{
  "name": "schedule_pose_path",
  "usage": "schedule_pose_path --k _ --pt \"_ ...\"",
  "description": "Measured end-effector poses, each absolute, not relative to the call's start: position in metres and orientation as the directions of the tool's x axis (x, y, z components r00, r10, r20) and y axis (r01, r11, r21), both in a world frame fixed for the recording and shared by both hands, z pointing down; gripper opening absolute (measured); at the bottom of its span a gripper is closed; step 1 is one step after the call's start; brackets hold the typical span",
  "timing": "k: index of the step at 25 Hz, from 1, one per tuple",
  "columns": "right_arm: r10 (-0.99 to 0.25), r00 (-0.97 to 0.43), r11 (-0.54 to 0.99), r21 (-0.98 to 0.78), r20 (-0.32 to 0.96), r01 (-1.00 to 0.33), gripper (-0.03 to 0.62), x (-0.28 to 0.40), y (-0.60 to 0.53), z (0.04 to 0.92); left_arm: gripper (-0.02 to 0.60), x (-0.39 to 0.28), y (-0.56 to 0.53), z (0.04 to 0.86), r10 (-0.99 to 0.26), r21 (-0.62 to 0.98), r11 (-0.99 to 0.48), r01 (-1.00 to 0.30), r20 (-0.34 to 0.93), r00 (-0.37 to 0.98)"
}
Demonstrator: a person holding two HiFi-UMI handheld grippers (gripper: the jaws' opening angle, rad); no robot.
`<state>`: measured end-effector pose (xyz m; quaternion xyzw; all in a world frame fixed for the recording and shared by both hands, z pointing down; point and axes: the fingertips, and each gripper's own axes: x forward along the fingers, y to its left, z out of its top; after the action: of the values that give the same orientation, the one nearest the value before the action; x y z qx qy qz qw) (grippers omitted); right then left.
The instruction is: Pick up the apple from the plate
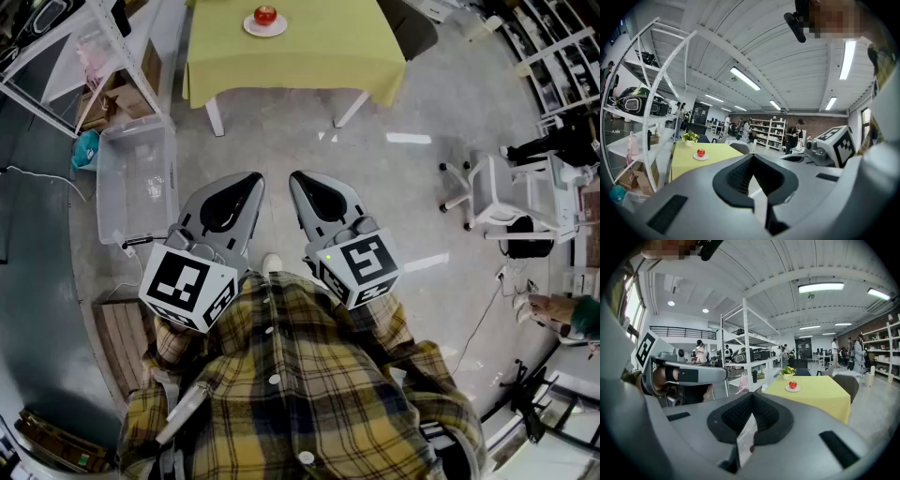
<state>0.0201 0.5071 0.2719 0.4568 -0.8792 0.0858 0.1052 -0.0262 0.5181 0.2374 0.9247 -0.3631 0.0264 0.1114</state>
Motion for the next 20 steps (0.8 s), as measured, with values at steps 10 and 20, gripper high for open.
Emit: schedule_pose_path --k 10,20 --pt "-0.775 -0.57 0.579 -0.057 0.273 -0.813 -0.003 0.051 0.527 0.281 -0.002 -0.002 0.539 0.24 -0.691 0.187 -0.689 -0.7 0.118 0.713" --pt "-0.758 -0.583 0.589 -0.078 0.291 -0.805 -0.003 0.058 0.52 0.29 -0.002 0.002 0.532 0.247 -0.707 0.202 -0.668 -0.716 0.131 0.696"
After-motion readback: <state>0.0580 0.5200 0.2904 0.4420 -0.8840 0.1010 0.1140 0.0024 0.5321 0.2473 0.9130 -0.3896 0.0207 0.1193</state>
